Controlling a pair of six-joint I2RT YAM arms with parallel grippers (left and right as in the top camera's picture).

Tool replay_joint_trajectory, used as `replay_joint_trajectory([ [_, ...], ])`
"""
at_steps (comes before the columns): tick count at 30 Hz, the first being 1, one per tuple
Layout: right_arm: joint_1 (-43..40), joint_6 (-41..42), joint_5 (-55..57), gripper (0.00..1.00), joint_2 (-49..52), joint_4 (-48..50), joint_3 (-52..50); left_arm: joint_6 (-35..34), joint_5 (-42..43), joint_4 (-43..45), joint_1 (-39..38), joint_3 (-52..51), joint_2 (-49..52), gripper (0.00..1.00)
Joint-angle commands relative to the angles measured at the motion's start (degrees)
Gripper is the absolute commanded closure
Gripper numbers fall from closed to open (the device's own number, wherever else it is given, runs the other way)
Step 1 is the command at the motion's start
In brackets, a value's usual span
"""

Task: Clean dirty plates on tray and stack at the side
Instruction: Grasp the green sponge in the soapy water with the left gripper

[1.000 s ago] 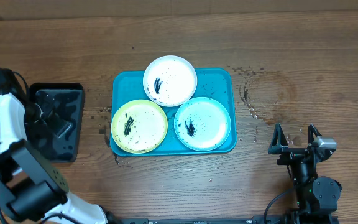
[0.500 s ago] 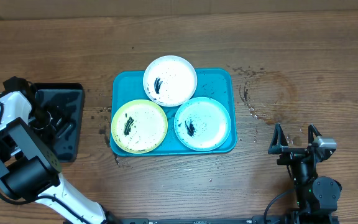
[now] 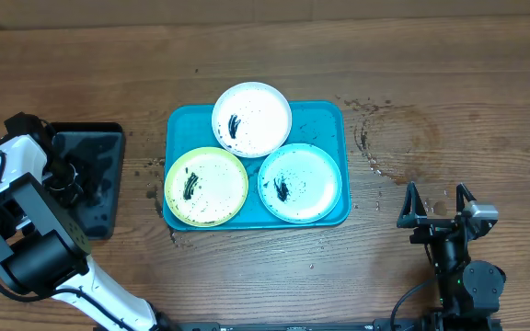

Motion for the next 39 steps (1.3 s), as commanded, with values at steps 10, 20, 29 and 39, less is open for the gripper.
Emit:
replay_joint_trajectory([
  [10,0.44,-0.26,0.74,0.00,-0.42,0.39,-0.59,4.87,-1.62,5.11,-0.35,1.14,0.74,0.00],
  [20,0.44,-0.26,0.74,0.00,-0.42,0.39,-0.59,5.70,-6.01,13.42,-0.35,1.11,0.74,0.00],
  [29,0.44,-0.26,0.74,0.00,-0.42,0.39,-0.59,5.70,-5.84,15.47,-0.44,1.11,0.74,0.25],
  [39,0.44,-0.26,0.74,0.00,-0.42,0.39,-0.59,5.70,-5.51,13.29,-0.44,1.14,0.74,0.96],
])
